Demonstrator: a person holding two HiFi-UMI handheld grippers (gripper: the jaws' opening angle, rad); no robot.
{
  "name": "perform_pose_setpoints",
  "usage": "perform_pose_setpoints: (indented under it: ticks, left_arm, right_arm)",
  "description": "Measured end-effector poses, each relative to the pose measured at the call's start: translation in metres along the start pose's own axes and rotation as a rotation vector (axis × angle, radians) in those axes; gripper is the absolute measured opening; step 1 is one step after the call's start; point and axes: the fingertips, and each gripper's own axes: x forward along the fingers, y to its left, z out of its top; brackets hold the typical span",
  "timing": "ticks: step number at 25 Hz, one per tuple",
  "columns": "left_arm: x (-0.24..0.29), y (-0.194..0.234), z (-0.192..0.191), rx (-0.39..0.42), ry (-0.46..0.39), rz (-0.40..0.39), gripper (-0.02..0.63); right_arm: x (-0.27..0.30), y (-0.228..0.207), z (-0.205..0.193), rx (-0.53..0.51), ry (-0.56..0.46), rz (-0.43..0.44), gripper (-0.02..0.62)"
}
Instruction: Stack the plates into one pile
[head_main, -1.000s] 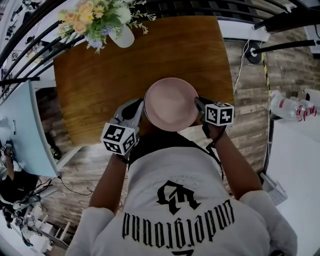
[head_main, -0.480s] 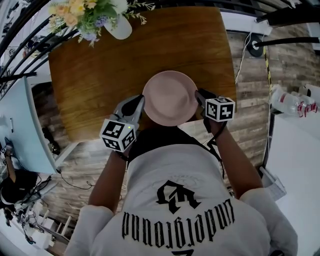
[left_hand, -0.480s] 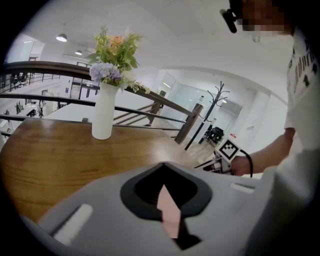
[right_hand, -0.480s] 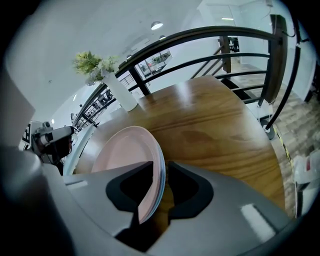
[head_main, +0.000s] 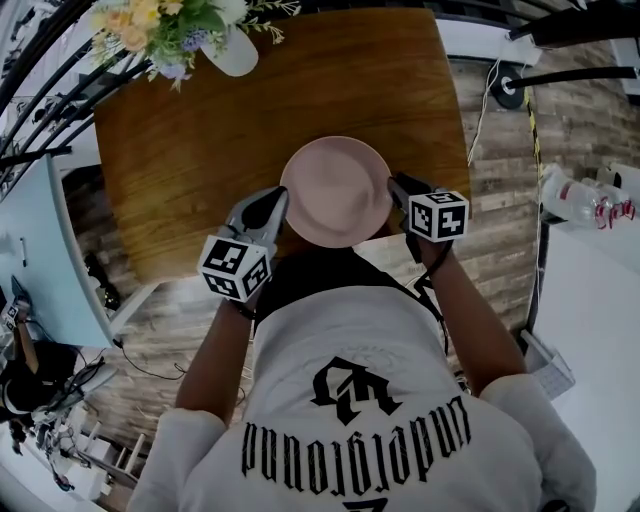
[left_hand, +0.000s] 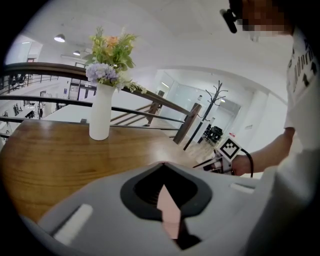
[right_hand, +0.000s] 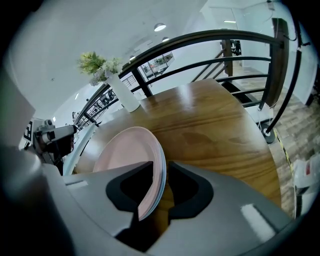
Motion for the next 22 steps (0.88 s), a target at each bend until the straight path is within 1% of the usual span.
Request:
perform_pose_setpoints:
  ticks: [7,11,16,22]
  left_arm:
    - [-0.005,-0.013,0.004,0.024,-0.017,-0.002,0.046]
    - [-0.009,-0.025,0.010,0.041,-0.034,-0.005,0.046]
    - [-0.018,-0.039,0.024,0.069,-0.071,0.002,0.046]
    - [-0.035,-0.053,0.055,0.127,-0.144,0.012,0.046]
  right_arm:
    - [-0.014,0.005,0.005,-0.021,-0.034,0.010,0.075]
    - [-0.023,0.016,0.010,-0.056,-0.060,0.026,0.075]
    - [-0.045,0.034,0.026,-0.135,-0.112,0.040,0.075]
    - [-0.082,0.058,0.057,-0.245,-0.205,0.047,0.074]
